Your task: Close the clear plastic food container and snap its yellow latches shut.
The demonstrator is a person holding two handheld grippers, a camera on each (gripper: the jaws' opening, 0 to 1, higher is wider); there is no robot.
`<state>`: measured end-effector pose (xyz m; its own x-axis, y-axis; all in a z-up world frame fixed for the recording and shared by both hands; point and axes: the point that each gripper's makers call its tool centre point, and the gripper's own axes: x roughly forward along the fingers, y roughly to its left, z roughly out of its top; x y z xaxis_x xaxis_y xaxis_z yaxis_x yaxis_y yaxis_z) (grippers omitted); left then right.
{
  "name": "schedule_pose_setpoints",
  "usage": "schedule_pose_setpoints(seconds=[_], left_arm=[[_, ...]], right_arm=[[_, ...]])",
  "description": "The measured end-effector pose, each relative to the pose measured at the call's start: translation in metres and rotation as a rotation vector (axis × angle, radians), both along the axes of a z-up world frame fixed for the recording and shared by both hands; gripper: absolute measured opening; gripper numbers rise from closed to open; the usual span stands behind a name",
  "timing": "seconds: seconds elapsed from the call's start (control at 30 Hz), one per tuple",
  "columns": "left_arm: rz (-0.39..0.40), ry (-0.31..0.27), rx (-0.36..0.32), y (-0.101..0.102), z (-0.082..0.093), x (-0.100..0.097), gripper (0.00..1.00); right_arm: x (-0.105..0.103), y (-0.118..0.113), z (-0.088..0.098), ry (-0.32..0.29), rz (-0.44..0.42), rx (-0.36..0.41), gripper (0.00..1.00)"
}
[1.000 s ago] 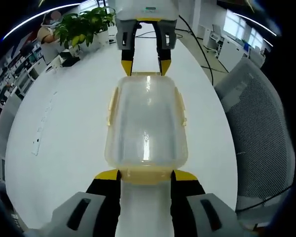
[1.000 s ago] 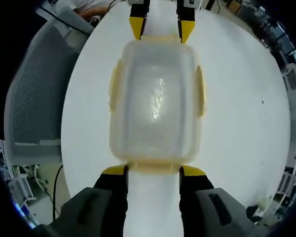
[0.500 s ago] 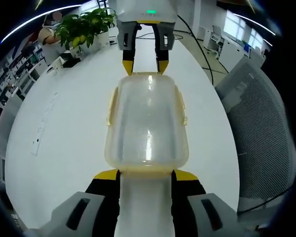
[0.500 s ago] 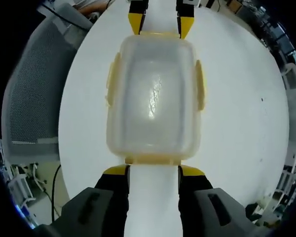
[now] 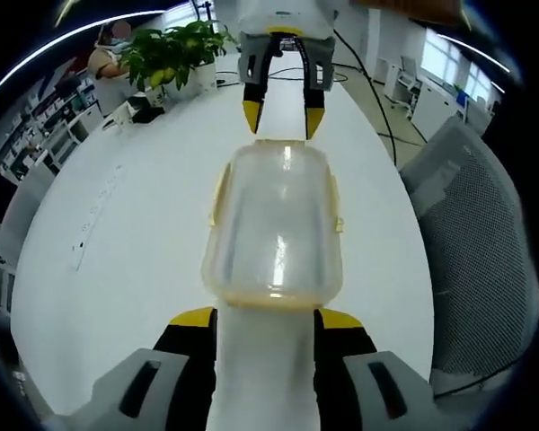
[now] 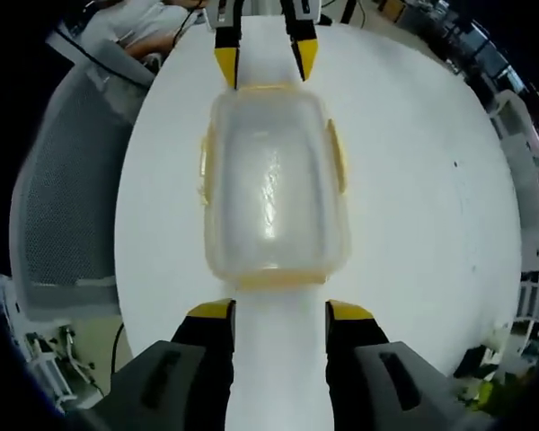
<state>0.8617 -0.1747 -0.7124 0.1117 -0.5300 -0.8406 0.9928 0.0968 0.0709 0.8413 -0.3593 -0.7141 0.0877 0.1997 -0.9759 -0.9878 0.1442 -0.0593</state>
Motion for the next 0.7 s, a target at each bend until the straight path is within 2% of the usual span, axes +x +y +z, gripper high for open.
schedule_pose_setpoints(seconds=[0.23, 0.57, 0.7], left_arm=[[0.163, -0.003, -0.049, 0.007, 0.010, 0.008, 0.38], [0.336, 0.006, -0.111, 0.009, 0.013, 0.010, 0.37], [0.421, 0.038, -0.153, 0.008, 0.013, 0.010, 0.37]], right_arm=[[-0.001, 0.006, 0.012, -0.028, -0.125, 0.100, 0.35], [-0.002, 0.010, 0.012, -0.047, -0.258, 0.195, 0.34], [-0.002, 0.011, 0.014, -0.053, -0.330, 0.243, 0.35]])
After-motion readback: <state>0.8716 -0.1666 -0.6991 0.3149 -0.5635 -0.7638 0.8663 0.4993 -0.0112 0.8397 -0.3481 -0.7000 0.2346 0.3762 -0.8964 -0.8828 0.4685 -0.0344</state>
